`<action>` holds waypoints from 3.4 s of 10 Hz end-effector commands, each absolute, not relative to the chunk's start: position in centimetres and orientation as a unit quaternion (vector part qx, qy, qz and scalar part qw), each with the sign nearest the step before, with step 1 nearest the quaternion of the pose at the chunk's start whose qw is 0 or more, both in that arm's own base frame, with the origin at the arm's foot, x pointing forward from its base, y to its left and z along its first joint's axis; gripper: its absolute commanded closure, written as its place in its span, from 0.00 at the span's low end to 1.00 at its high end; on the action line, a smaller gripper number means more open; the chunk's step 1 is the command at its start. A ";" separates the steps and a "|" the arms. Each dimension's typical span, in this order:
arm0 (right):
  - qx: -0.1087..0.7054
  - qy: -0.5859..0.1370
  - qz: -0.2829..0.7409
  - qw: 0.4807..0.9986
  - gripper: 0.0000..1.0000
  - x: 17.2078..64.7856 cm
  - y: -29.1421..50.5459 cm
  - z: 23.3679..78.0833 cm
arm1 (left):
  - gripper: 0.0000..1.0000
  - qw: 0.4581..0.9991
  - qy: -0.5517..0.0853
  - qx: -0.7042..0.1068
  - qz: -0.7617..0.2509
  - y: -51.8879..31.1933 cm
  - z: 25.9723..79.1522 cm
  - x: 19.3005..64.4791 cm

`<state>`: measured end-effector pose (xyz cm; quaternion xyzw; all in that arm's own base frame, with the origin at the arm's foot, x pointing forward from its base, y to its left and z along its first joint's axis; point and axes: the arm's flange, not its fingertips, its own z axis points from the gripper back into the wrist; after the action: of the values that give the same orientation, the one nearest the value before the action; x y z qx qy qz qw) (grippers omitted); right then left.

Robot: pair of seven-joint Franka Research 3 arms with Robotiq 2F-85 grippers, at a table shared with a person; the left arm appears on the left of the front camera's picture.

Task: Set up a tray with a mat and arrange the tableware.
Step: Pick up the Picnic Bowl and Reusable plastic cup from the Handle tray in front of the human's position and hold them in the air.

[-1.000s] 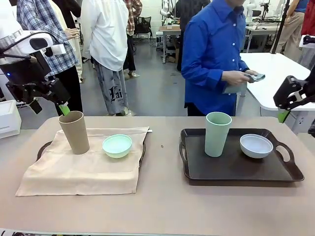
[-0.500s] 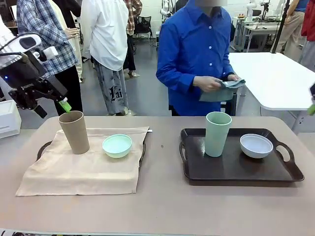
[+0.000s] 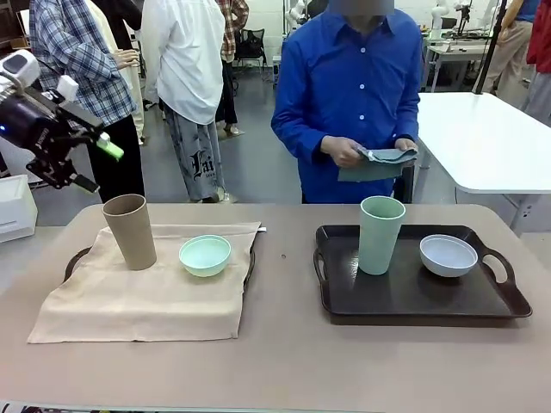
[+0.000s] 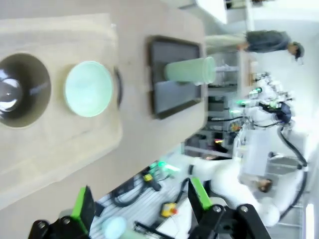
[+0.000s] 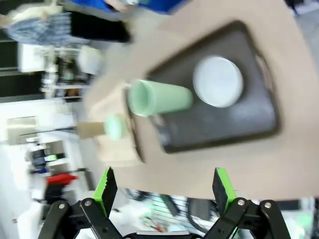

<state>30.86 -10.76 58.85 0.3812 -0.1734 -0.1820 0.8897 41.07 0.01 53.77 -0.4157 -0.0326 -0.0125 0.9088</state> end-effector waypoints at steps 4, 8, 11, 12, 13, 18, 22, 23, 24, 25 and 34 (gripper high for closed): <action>0.469 -0.225 -0.241 0.819 0.00 27.8 -14.3 56.5 | 0.00 0.859 -0.016 -0.505 0.083 6.0 53.2 41.2; 0.482 -0.196 -0.264 0.812 0.00 25.3 -17.6 54.2 | 0.00 0.841 0.011 -0.531 0.103 10.4 53.8 39.6; 0.469 -0.155 -0.242 0.835 0.00 23.7 -19.1 53.8 | 0.00 0.857 0.055 -0.501 0.104 12.4 53.5 39.0; 0.464 -0.147 -0.235 0.842 0.00 23.5 -19.1 54.0 | 0.00 0.866 0.071 -0.483 0.108 12.7 53.4 38.9; 0.457 -0.144 -0.229 0.847 0.00 23.6 -18.8 54.2 | 0.00 0.865 0.067 -0.482 0.126 13.0 53.3 38.9; 0.460 -0.140 -0.232 0.846 0.00 23.7 -17.9 54.5 | 0.00 0.862 0.057 -0.490 0.119 12.8 52.7 38.7; 0.460 -0.140 -0.232 0.846 0.00 23.7 -17.9 54.5 | 0.00 0.862 0.057 -0.490 0.119 12.8 52.7 38.7; 0.460 -0.140 -0.232 0.846 0.00 23.7 -17.9 54.5 | 0.00 0.862 0.057 -0.490 0.119 12.8 52.7 38.7; 0.451 -0.140 -0.233 0.851 0.00 23.8 -17.8 54.6 | 0.00 0.862 0.057 -0.490 0.119 12.8 52.7 38.7; 0.451 -0.140 -0.233 0.850 0.00 23.8 -17.8 54.6 | 0.00 0.862 0.057 -0.490 0.119 12.8 52.7 38.7; 0.390 -0.133 -0.196 0.890 0.00 25.2 -16.5 55.5 | 0.00 0.922 -0.007 -0.383 -0.053 6.9 55.7 38.4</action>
<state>24.57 -16.71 55.18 0.4236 -0.1347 -0.2181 0.8688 38.65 8.57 54.87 -0.4301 0.0327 0.0004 0.9022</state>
